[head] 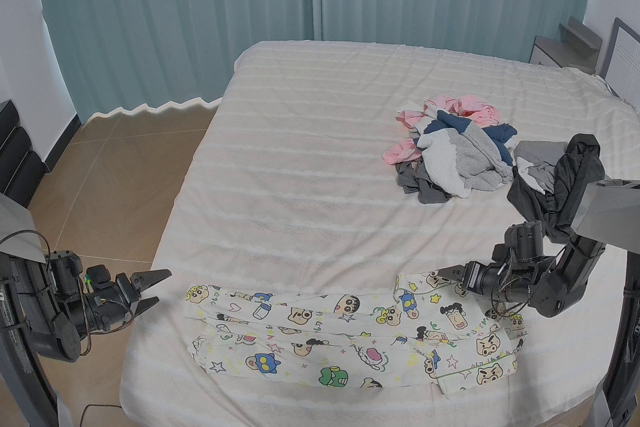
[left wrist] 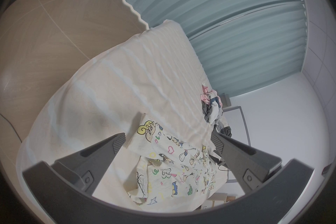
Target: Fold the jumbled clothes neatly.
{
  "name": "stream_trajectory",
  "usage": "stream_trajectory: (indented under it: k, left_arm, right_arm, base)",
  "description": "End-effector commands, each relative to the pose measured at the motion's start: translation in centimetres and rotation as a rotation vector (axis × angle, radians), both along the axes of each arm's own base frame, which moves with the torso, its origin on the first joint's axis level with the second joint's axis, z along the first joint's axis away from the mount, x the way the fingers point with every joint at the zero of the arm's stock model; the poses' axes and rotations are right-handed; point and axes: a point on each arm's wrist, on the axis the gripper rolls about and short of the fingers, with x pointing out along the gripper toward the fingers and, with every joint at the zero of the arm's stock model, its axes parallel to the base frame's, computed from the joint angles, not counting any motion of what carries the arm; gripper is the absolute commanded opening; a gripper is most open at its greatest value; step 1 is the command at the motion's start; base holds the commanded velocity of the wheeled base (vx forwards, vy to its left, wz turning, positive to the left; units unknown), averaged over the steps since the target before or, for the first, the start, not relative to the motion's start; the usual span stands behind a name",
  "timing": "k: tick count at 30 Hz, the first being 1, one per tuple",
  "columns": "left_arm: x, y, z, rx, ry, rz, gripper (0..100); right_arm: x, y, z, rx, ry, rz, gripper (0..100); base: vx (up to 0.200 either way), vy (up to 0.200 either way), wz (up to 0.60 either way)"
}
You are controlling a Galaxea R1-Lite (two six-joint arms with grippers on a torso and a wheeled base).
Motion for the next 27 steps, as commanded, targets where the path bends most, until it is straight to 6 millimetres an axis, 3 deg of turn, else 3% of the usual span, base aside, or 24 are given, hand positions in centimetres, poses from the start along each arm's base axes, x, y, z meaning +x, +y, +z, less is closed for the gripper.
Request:
stream_trajectory:
  k: [1,4,5,13,27]
  left_arm:
    - [-0.9,-0.2,-1.9,-0.015,0.062,0.002,100]
    - [-1.0,-0.2,-2.1,-0.012,0.066,-0.001,100]
    - [-1.0,-0.2,-2.1,-0.012,0.066,-0.001,100]
    - [-1.0,-0.2,-2.1,-0.012,0.066,-0.001,100]
    - [-1.0,-0.2,-2.1,-0.010,0.067,0.000,100]
  right_arm:
    - [0.4,0.7,-1.2,-0.003,0.012,0.020,100]
    - [0.5,0.7,-1.5,-0.001,0.003,0.018,100]
    - [0.6,0.7,-1.4,0.001,0.000,0.019,0]
    - [0.2,0.6,-1.0,0.001,-0.002,0.018,0]
    - [-2.7,0.1,2.6,0.012,-0.045,0.025,0]
  base:
    - [0.000,0.000,0.00]
    - [0.000,0.000,0.00]
    - [0.000,0.000,0.00]
    - [0.000,0.000,0.00]
    - [0.000,0.000,0.00]
